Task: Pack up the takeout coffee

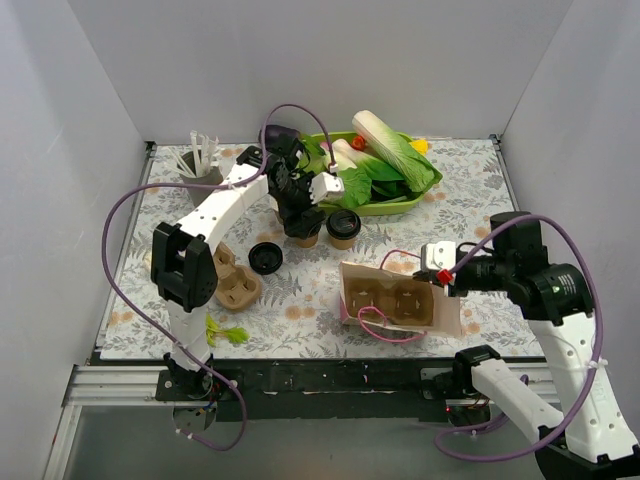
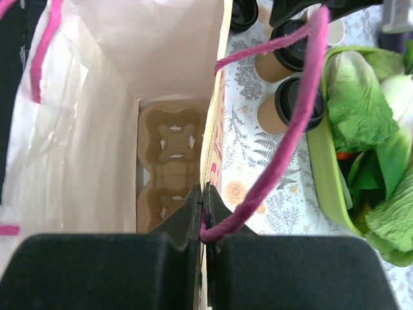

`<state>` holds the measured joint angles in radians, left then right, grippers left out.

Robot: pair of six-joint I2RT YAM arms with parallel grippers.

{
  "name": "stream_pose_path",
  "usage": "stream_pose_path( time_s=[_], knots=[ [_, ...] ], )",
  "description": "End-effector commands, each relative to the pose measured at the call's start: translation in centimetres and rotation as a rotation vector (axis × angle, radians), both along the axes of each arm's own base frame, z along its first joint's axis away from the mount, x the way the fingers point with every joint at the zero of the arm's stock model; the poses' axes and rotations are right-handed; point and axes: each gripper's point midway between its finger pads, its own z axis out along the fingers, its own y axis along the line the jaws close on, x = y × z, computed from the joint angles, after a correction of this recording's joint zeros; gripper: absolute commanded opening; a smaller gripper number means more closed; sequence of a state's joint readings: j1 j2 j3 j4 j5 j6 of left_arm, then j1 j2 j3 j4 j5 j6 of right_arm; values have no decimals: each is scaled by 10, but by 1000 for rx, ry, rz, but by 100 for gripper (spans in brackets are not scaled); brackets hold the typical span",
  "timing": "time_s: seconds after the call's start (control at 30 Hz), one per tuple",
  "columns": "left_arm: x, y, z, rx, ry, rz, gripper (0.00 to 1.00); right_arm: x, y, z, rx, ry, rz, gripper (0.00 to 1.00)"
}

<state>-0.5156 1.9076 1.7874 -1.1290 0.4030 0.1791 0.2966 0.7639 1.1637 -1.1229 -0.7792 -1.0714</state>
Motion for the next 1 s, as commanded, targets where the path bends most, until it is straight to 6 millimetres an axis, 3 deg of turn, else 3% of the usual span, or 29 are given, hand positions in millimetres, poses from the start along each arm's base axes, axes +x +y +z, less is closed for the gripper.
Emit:
stream_pose_path(
  time_s=[0.0, 0.2, 0.23, 0.7, 0.97],
  knots=[
    [6, -4, 26, -67, -12, -30, 79, 2, 0, 8, 8, 42, -41, 1],
    [21, 0, 15, -46, -28, -62, 86, 5, -4, 3, -7, 74, -82, 1],
    [27, -3, 20, -55, -46, -62, 98, 6, -4, 2, -11, 84, -88, 1],
    [45, -2, -5, -11, -38, -98, 98, 9, -3, 2, -5, 148, -121, 1],
    [51, -4, -10, -13, -51, -97, 97, 8, -2, -2, -8, 171, -120, 1]
  ],
)
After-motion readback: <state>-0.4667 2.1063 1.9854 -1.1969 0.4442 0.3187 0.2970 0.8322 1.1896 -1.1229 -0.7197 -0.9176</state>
